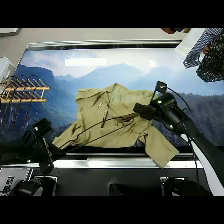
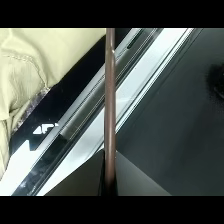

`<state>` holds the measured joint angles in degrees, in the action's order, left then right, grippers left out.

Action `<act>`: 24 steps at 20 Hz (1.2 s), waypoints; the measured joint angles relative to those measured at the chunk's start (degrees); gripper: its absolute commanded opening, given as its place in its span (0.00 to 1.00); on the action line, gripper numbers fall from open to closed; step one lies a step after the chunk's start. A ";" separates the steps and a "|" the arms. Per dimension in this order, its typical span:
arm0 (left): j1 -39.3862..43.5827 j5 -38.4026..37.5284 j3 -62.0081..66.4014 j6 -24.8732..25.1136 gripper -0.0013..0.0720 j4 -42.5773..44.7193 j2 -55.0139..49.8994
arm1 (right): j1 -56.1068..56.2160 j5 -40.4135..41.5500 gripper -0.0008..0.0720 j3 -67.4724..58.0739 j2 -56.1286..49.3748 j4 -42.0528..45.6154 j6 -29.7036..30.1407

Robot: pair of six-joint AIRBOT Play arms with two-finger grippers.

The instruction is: Fold the clothes and pants, and hang the long-sleeved shirts on hangers.

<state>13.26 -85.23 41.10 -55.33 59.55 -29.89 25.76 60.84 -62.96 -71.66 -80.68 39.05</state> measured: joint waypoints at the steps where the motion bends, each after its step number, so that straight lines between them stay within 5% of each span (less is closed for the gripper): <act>1: 0.02 0.44 0.00 0.22 0.03 -0.11 -0.68 | 0.00 -1.09 0.05 0.00 0.48 -0.83 0.79; 24: 2.54 14.10 0.00 17.53 0.04 -7.72 -16.31 | 0.22 -3.93 0.05 -2.73 11.74 -20.85 20.94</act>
<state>15.79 -71.13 41.10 -37.80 51.83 -46.19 25.98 56.90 -65.69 -59.92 -101.54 59.99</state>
